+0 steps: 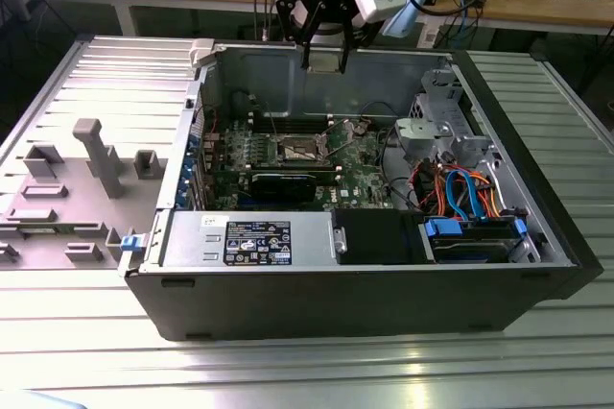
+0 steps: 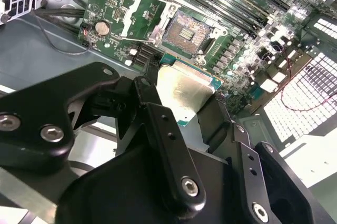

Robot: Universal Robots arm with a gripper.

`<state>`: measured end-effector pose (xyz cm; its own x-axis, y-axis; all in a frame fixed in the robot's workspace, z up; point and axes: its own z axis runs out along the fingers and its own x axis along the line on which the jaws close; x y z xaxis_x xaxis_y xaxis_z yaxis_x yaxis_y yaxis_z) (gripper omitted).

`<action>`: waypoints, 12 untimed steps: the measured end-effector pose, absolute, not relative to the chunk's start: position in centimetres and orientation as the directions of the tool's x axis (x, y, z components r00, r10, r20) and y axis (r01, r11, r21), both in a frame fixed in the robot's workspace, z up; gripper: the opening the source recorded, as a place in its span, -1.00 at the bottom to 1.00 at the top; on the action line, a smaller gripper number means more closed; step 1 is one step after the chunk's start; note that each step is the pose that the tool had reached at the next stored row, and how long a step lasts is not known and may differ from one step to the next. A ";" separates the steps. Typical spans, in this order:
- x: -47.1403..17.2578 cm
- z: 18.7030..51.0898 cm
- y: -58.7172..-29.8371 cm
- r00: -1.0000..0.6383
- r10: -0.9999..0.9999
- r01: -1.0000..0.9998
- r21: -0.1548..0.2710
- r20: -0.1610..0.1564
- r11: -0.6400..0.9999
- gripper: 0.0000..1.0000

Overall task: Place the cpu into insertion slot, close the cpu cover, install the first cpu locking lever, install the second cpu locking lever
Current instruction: 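Place the cpu into insertion slot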

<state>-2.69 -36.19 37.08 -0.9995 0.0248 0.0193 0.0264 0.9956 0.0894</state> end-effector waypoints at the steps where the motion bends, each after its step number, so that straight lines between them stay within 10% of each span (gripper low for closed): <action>1: -2.7 37.1 -36.2 -1.000 0.025 0.026 0.089 0.019 0.996 0.09; 12: -2.7 36.9 -36.4 -1.000 0.025 0.026 0.089 0.019 0.996 0.09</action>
